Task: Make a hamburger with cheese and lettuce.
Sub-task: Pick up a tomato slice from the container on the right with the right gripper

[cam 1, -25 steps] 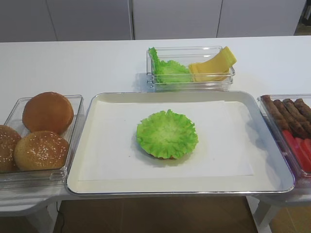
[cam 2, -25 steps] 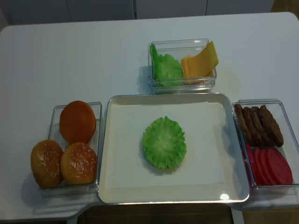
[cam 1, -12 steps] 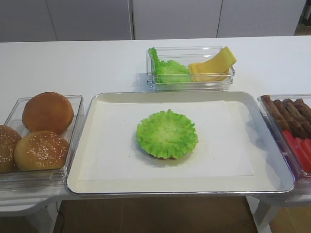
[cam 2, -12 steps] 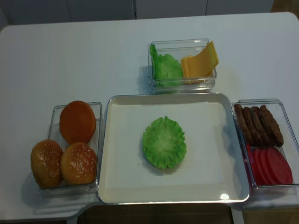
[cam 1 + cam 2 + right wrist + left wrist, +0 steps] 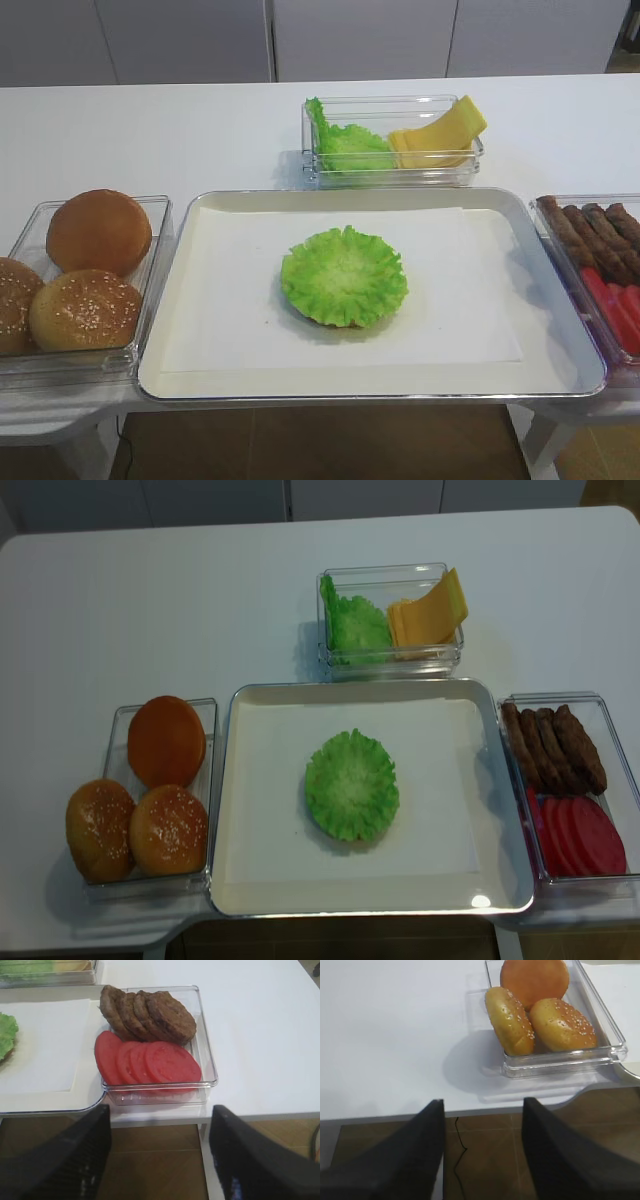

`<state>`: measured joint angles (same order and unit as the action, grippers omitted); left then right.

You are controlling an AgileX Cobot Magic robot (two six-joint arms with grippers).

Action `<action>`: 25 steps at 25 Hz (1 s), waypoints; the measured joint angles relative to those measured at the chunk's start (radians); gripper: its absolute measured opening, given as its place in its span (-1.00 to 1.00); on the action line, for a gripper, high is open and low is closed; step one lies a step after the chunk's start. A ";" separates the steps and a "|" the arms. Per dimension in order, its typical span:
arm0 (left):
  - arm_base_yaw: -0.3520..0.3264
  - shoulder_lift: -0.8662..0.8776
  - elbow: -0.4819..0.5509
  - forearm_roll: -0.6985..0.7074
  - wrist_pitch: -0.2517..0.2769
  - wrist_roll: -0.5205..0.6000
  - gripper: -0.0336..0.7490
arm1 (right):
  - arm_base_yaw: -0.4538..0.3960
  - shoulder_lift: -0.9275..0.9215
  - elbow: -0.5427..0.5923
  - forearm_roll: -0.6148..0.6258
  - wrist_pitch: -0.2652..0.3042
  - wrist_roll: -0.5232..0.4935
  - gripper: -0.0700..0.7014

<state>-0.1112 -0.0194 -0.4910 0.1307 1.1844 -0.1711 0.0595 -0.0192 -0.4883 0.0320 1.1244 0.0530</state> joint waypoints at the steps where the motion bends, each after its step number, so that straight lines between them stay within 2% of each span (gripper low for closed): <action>1: 0.000 0.000 0.000 0.000 0.000 0.000 0.03 | 0.000 0.000 0.000 0.000 0.000 0.000 0.39; 10: 0.000 0.000 0.000 0.000 0.000 0.000 0.03 | 0.000 0.000 0.000 0.000 -0.004 0.002 0.39; 16: 0.000 0.000 0.000 0.000 0.000 0.000 0.03 | 0.000 0.008 -0.031 0.028 -0.022 0.062 0.39; 25: 0.000 0.000 0.000 0.000 0.000 0.000 0.03 | 0.000 0.254 -0.127 0.052 -0.028 0.091 0.39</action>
<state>-0.1112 -0.0194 -0.4910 0.1307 1.1844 -0.1711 0.0595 0.2347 -0.6154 0.0841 1.0965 0.1441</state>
